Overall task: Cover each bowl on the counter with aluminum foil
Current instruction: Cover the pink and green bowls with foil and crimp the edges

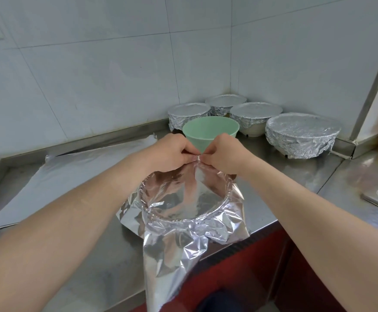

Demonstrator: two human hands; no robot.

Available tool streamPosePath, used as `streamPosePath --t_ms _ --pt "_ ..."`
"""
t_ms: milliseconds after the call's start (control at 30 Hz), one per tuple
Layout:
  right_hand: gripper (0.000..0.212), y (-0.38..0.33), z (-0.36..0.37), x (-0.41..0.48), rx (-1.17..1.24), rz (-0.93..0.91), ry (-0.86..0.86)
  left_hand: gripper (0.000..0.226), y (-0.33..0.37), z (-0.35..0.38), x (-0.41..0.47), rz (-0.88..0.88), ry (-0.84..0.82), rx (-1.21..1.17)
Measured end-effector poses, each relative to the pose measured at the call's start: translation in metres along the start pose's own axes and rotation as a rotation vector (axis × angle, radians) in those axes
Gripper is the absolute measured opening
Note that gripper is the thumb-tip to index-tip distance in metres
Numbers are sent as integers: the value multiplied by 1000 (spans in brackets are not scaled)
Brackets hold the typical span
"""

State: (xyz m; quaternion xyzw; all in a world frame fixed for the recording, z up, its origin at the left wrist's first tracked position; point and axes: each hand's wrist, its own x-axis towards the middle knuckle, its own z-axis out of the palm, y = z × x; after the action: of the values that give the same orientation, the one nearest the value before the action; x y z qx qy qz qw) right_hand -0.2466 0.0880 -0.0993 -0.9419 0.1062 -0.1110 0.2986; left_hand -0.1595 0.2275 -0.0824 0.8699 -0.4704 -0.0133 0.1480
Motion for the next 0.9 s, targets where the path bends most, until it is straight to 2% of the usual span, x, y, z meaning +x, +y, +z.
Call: streamPosePath --t_ms 133,267,367,500,633,700,900 --pt "24 3 -3 -11 -59 9 24 14 1 5 3 -46 34 40" --pt "39 13 -13 -31 -183 38 100 13 0 8 5 -75 88 17" --pt "41 18 -8 -44 -254 74 166 14 0 9 4 -87 111 14" --pt "39 21 3 -47 -184 105 170 18 2 8 3 -84 76 7" --pt "41 21 9 -46 -107 122 229 19 12 12 5 -32 22 -195" --pt "39 21 12 -46 -67 128 248 17 15 17 7 -2 -13 -198" --pt "34 17 16 -47 -12 117 308 16 13 22 10 34 39 -233"
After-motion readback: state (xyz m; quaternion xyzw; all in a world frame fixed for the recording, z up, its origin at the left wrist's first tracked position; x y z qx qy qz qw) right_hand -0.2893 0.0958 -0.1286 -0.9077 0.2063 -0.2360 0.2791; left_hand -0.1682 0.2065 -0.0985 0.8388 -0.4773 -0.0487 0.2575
